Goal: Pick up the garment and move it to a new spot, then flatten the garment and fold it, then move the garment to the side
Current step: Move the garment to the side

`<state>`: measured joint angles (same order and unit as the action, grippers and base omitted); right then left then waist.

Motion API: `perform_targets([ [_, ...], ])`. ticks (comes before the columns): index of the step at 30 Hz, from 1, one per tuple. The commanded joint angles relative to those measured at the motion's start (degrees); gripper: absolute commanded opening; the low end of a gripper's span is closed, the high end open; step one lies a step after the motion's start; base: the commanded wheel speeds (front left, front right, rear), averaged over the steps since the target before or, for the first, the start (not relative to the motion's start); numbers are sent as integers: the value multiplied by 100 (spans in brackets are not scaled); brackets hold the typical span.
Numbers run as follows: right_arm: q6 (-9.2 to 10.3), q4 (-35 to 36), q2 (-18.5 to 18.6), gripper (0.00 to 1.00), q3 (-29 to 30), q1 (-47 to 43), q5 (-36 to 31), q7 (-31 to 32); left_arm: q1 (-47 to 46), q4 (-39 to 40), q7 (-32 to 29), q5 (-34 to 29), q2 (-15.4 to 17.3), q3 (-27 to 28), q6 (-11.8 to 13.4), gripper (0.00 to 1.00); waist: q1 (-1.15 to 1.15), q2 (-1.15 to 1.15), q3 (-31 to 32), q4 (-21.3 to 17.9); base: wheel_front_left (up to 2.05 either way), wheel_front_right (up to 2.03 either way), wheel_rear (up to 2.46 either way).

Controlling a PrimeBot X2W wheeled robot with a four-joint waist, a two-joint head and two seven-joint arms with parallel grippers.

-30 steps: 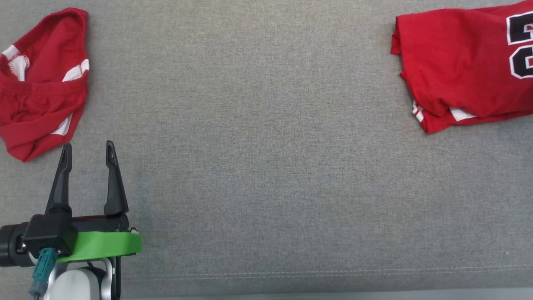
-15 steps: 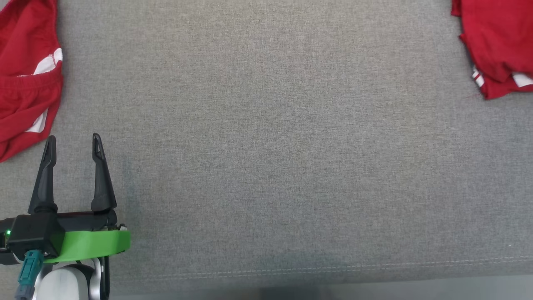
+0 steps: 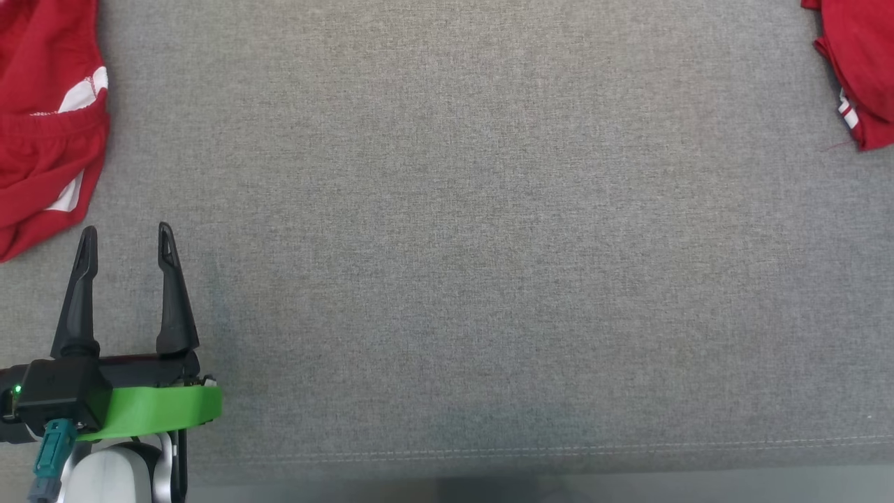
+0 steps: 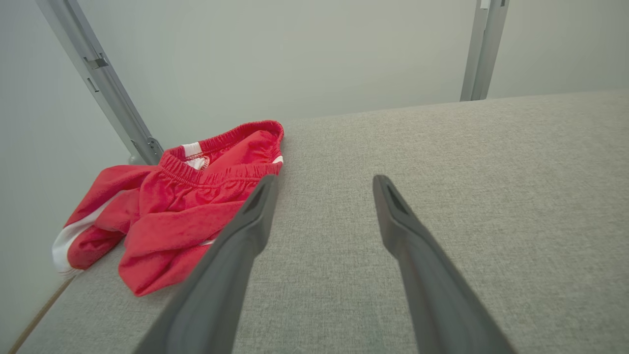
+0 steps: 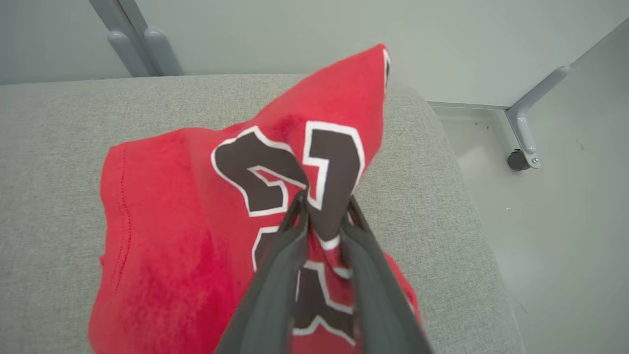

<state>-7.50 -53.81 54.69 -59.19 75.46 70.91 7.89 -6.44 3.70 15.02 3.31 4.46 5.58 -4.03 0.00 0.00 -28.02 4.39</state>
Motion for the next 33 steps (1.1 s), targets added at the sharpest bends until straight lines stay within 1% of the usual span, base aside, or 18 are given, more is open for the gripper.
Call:
perform_targets([
  [1, 2, -73, 40, 100, -56, 98, -102, -69, -68, 5, 13, -27, -1, 16, -2, 100, 0, 0, -1, 15, 0, 0, 0],
  [4, 2, -176, 49, 100, -232, 188, -395, -238, -62, -1, 13, -26, -14, 39, 6, 100, 0, 0, 6, 24, 0, 0, 0],
  [9, 2, -316, -65, 100, -375, 366, -711, -765, -87, -26, 13, -20, -31, 41, 12, 100, 0, 0, 53, 18, 0, 0, 0],
  [12, 2, -258, -204, 100, -355, 366, -704, -1194, -83, -65, 12, 16, -52, 35, 26, 100, 0, 0, 160, -3, 0, 0, 0],
  [18, 2, -34, -593, 100, -252, -46, -438, -2044, 70, -156, 13, 98, -87, 29, 44, 100, 0, 0, 641, -71, 0, 0, 0],
  [20, 3, 41, -689, 100, -186, -170, -415, -2213, 135, -192, 12, 119, -91, 37, 43, 100, 0, 0, 813, -117, 0, 0, 0],
  [23, 3, 96, -867, 100, -23, -449, -422, -2309, 198, -232, 13, 157, -104, 62, 44, 100, 0, 0, 1058, -191, 0, 0, 0],
  [25, 3, 159, -947, 100, 321, -491, -543, -2314, 279, -259, 13, 181, -111, 72, 58, 100, 0, 0, 1191, -235, 0, 0, 0],
  [28, 2, 303, -1201, 100, 973, -909, -889, -2313, 382, -280, 13, 198, -120, 103, 77, 100, 0, 0, 1383, -314, 0, 0, 0],
  [33, 3, 825, -1655, 100, 2364, -1695, -1774, -2315, 554, -292, 13, 235, -130, 168, 104, 100, 0, 0, 1627, -458, 0, 0, 0],
])
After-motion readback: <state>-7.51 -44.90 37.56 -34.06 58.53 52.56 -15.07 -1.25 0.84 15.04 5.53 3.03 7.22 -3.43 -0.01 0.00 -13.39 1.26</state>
